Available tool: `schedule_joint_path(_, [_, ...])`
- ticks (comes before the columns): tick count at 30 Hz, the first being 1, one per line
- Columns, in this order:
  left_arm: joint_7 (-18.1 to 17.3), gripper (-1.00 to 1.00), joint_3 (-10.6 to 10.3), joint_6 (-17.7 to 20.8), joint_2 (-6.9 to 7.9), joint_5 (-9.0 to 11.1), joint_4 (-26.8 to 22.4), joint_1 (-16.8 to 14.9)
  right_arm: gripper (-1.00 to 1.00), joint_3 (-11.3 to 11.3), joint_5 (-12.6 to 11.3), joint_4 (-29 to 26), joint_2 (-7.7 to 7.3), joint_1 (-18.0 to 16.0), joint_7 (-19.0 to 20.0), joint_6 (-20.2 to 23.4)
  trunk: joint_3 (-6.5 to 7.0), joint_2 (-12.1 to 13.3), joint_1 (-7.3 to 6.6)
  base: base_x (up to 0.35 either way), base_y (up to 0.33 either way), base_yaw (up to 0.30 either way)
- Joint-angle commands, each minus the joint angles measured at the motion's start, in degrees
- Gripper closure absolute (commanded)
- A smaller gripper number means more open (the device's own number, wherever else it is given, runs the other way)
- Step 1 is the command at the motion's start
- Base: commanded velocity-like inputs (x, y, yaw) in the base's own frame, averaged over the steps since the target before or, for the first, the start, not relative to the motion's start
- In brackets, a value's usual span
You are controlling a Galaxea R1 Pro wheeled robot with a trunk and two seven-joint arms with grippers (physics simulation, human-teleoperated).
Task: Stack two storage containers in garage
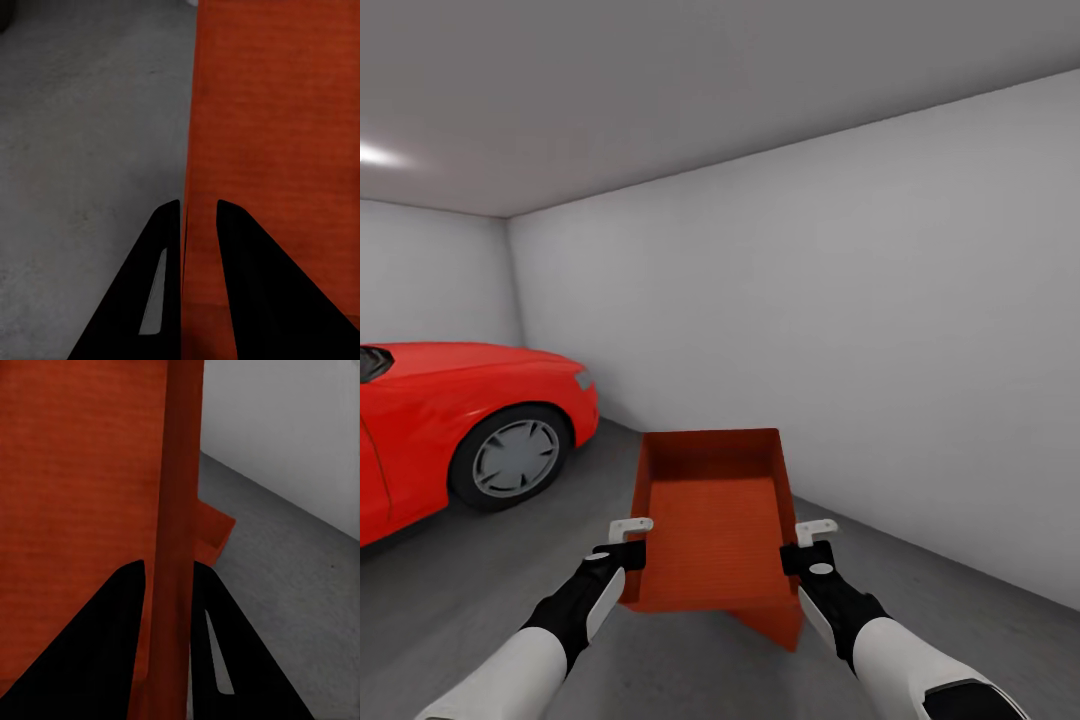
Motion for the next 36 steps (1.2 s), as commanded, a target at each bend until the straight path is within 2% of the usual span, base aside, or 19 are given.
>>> schedule_joint_path(1, [0.84, 1.00, 0.21, 0.02, 0.11, -0.54, -1.60, -0.05, 1.00, -0.97, 0.12, 0.21, -0.05, -0.02, -1.55, 0.14, -0.06, -0.05, 0.05, 0.312, 0.192, 0.000])
schedule_joint_path(8, [0.84, 1.00, 0.22, 0.02, 0.11, -0.54, -1.60, -0.08, 1.00, -0.98, 0.10, 0.21, 0.00, -0.02, -1.73, 0.11, -0.06, -0.05, 0.05, 0.311, 0.192, -0.127])
schedule_joint_path(36, [0.84, 1.00, 0.23, 0.07, 0.11, -0.45, -1.60, -0.06, 1.00, -0.98, 0.10, 0.21, -0.05, -0.02, -1.81, 0.10, -0.06, -0.05, 0.05, 0.305, 0.209, -0.286])
